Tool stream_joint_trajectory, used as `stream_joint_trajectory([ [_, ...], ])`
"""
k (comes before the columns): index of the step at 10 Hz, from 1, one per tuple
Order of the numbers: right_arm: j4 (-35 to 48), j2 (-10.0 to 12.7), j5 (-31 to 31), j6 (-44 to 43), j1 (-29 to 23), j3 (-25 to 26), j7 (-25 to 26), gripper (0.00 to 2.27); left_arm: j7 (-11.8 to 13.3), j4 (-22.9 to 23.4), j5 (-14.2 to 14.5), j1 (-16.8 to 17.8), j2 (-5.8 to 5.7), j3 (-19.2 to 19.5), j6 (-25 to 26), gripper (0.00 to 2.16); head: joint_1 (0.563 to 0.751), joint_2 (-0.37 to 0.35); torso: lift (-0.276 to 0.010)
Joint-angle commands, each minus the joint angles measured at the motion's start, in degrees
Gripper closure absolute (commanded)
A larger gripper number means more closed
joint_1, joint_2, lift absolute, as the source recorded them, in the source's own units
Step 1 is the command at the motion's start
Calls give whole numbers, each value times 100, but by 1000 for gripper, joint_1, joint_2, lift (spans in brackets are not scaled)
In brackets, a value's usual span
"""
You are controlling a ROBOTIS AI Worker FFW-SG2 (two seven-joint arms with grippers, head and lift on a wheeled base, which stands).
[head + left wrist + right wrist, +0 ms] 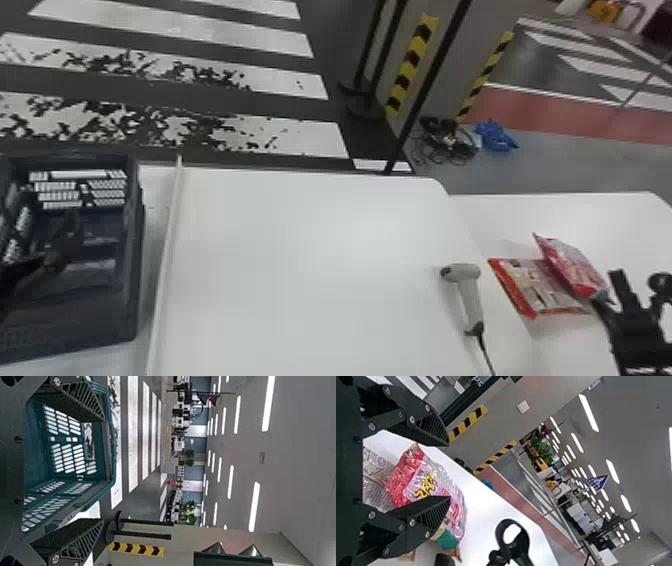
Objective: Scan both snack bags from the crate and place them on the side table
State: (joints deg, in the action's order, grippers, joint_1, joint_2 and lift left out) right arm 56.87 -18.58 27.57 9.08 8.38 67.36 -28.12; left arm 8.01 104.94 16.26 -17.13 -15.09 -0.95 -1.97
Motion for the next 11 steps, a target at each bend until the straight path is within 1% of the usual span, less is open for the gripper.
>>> stream_joint_trajectory([
  [1, 738, 303, -296, -156, -153, -249, 114, 60, -2, 18, 0, -9, -3, 8, 0, 100, 695, -350, -98],
  [2, 1477, 698, -727, -279, -214, -504, 175, 60, -2, 27, 0, -9, -3, -1, 0, 100, 695, -350, -98],
  [4, 2883, 1612, -1553, -543, -399, -1067, 210, 60, -28, 71, -18, -27, 6, -19, 18, 100, 695, -350, -98],
  [5, 3437, 1863, -1834, -771, -601, -1515, 281, 60, -37, 97, -27, -44, 32, -28, 35, 100, 695, -350, -98],
  [6, 3894, 1863, -1913, -1035, -988, -2069, 430, 60, -37, 141, -35, -88, 41, -28, 35, 100, 695, -350, -98],
  [7, 4245, 1863, -1913, -1351, -1515, -2745, 817, 60, -37, 185, -35, -167, 41, -1, 35, 100, 695, -350, -98],
  [8, 4500, 1863, -1913, -1879, -2007, -3361, 1221, 63, -46, 264, -44, -229, 50, 16, 35, 100, 695, -350, -98],
  [9, 4579, 1863, -2045, -2388, -2394, -3897, 1520, 63, -46, 317, -53, -326, 85, 34, 35, 100, 695, -343, -98],
  [10, 4579, 1863, -2212, -2705, -2570, -4248, 1634, 63, -54, 484, -88, -493, 111, 60, 18, 100, 695, -315, -98],
  [11, 4570, 1863, -2406, -2898, -2745, -4556, 1713, 63, -63, 598, -132, -607, 155, 69, 18, 100, 695, -264, -98],
])
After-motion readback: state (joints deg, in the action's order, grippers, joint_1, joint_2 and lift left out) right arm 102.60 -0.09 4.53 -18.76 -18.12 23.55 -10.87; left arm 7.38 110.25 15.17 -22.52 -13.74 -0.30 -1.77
